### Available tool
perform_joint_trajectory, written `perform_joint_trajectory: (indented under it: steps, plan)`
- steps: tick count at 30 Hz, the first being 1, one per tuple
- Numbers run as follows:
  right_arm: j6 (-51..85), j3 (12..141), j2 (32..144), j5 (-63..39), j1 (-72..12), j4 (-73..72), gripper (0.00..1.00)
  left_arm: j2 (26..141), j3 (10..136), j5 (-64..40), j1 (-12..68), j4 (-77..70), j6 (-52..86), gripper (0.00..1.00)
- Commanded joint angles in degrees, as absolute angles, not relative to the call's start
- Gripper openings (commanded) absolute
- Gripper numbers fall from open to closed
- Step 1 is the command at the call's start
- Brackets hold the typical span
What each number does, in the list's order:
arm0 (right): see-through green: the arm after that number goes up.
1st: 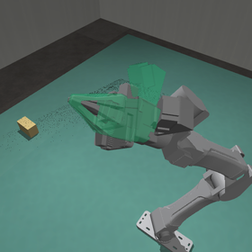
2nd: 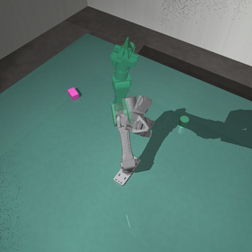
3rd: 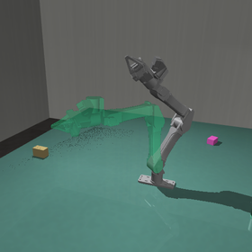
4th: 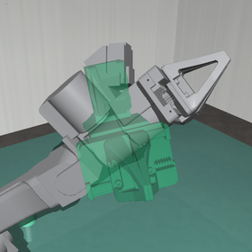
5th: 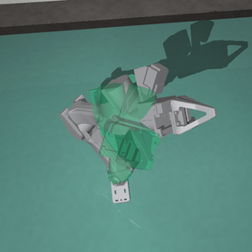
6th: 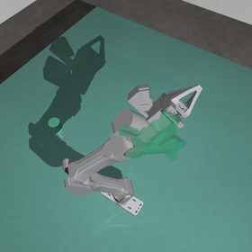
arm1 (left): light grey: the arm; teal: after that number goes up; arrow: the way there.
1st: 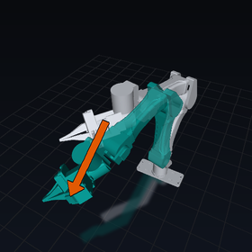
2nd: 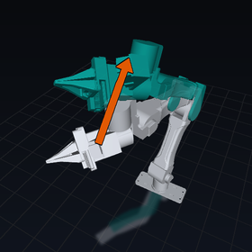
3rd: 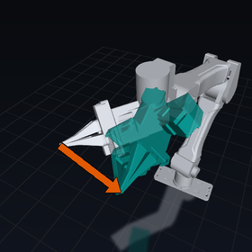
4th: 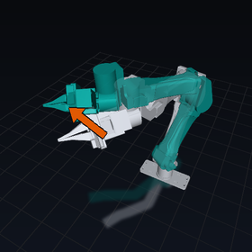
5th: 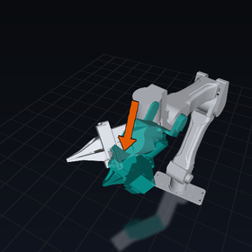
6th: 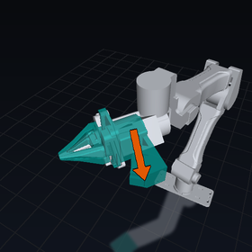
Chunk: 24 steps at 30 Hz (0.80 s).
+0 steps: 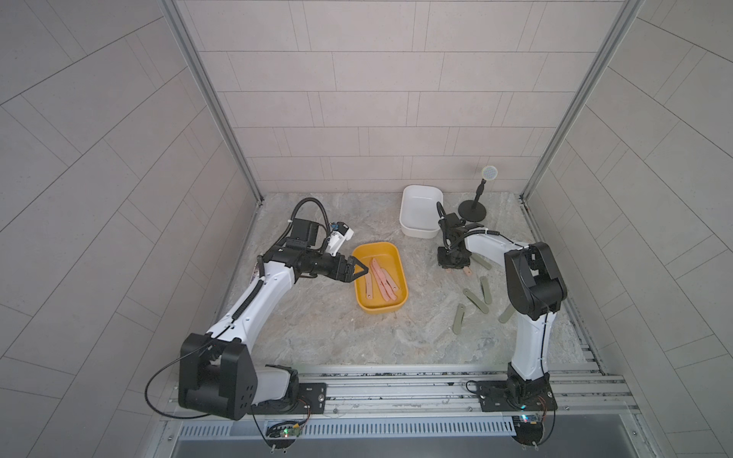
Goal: Place the fruit knives into the storage box by color
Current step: Pick up the fruit knife from the center of the board.
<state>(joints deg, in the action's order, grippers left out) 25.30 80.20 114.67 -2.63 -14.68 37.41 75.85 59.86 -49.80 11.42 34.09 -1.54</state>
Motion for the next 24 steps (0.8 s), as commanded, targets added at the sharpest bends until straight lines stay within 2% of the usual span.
perform_joint_trajectory:
  steps: [1, 24]
  plan:
    - [24.7, 79.1, 114.8, -2.6, -14.5, 38.8, 0.28, 74.8, 59.5, -49.7, 11.4, 34.0, -2.9, 0.88]
    - [25.9, 75.1, 112.1, -3.4, -21.2, 40.5, 0.26, 74.7, 59.1, -51.1, 7.7, 34.7, -2.6, 0.88]
